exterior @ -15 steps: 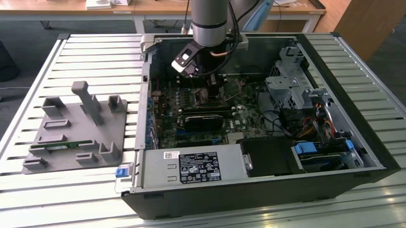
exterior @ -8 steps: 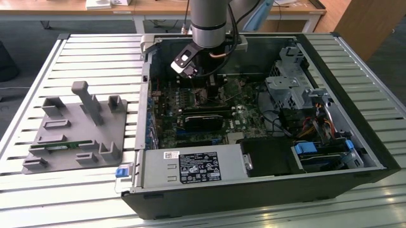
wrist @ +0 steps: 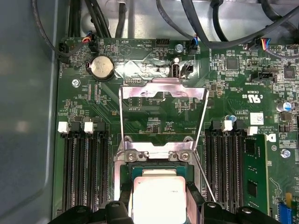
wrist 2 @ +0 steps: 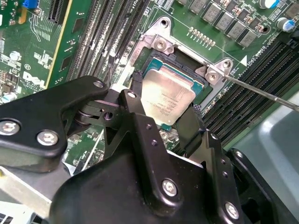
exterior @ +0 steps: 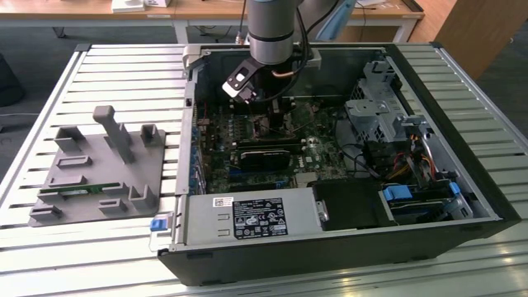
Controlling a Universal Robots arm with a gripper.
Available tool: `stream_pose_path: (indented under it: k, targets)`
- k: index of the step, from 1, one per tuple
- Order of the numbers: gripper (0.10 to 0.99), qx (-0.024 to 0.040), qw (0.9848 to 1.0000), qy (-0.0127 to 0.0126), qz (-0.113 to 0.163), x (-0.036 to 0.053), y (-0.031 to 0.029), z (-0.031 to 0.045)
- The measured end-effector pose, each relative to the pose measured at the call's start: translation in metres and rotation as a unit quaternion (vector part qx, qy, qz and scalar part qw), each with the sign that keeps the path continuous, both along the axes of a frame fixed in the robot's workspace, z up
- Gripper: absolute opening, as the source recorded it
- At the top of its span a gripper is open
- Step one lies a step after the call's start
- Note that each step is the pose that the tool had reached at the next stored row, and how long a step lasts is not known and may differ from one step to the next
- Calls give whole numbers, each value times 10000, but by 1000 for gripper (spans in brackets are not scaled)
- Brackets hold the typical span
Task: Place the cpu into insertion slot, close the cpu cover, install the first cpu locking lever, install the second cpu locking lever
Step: 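Place the cpu into insertion slot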
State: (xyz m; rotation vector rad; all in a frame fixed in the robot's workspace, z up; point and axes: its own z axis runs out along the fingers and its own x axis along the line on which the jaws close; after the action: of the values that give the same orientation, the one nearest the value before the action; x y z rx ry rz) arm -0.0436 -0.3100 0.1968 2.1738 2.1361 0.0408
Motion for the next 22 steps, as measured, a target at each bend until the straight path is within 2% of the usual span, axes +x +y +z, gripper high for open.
stream_pose_path:
  k: [15, 17, 18, 22]
  targets:
    - [537, 1, 10000, -1, -1, 0, 8, -41]
    - [549, 1, 10000, -1, -1, 0, 8, -43]
    - [612, 1, 10000, -1, -1, 0, 8, -43]
    - [612, -1, 10000, 1, -1, 0, 7, -43]
